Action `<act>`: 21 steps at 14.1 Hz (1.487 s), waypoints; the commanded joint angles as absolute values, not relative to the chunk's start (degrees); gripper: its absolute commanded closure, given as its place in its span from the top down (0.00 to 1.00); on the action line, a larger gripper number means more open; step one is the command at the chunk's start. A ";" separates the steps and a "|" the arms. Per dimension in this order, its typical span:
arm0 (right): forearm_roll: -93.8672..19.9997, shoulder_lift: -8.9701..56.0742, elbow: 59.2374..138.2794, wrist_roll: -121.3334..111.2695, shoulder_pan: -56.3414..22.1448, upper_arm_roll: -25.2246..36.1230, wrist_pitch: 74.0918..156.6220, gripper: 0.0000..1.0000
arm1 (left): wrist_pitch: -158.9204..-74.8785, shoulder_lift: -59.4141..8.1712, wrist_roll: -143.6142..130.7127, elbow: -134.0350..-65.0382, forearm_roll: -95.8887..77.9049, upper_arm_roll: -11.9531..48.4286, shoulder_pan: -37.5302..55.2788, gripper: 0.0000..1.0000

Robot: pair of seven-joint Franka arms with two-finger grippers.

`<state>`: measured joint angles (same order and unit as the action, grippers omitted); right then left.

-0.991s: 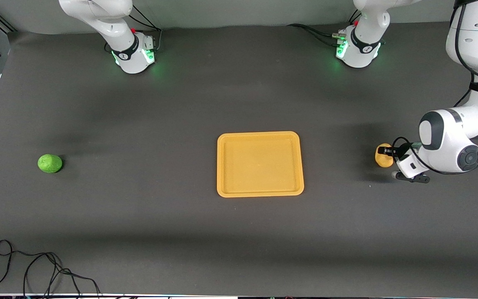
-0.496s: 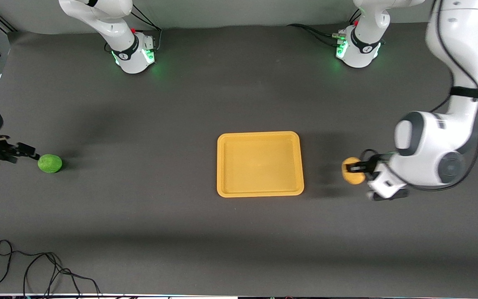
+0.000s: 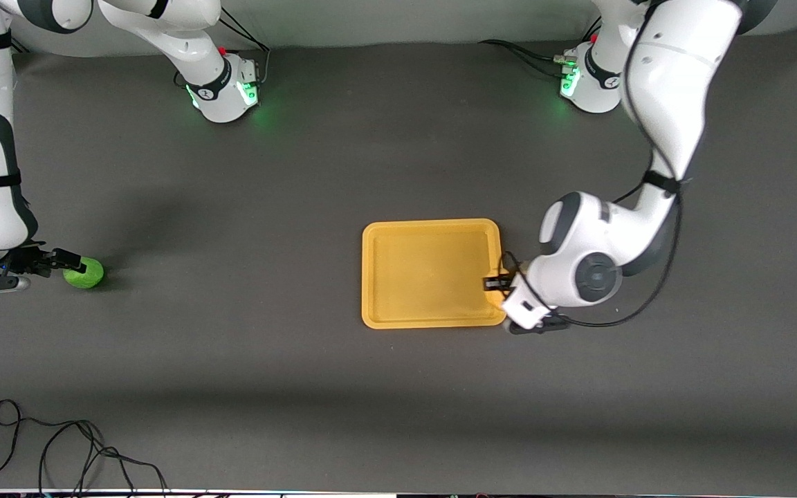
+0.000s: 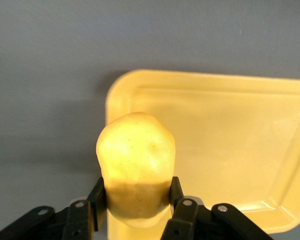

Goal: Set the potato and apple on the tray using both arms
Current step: 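Carry the potato with the left gripper while the right gripper reaches the apple, then release the potato on the tray while the right gripper grasps the apple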

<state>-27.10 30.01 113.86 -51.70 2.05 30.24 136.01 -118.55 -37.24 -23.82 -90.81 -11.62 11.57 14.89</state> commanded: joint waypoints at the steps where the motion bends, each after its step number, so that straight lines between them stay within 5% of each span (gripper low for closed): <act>1: -31.46 32.69 113.03 -54.84 1.50 30.50 137.11 1.00 | -117.16 -38.67 -24.96 -89.99 -11.34 10.72 16.44 0.09; 3: -33.30 34.10 112.85 -55.72 1.50 30.41 137.20 0.93 | -117.77 -38.67 -25.22 -90.88 -11.34 10.72 16.79 0.15; 5: -33.31 34.01 112.59 -56.69 1.15 30.32 136.94 0.51 | -117.95 -38.67 -25.22 -90.88 -11.34 10.72 18.27 0.66; 6: -33.31 33.58 112.15 -56.78 1.06 30.32 136.50 0.41 | -117.69 -38.67 -25.31 -90.88 -11.34 10.72 18.37 0.78; 9: -32.17 29.55 111.10 -55.46 -1.30 30.93 133.88 0.36 | -116.90 -38.50 -25.23 -90.97 -11.34 10.72 18.20 0.95; 13: -16.83 22.78 101.46 -43.02 -8.86 37.25 118.53 0.35 | -108.57 -30.09 -24.44 -90.62 -11.16 8.27 14.96 1.00; 17: -10.46 19.43 89.76 -31.67 -14.75 37.35 100.84 0.35 | -98.97 -16.03 -20.22 -90.53 -10.29 7.12 5.30 1.00; 21: -10.55 19.42 83.51 -19.99 -24.40 37.09 95.28 0.35 | -98.09 -5.29 -19.87 -91.14 1.73 6.86 -0.25 1.00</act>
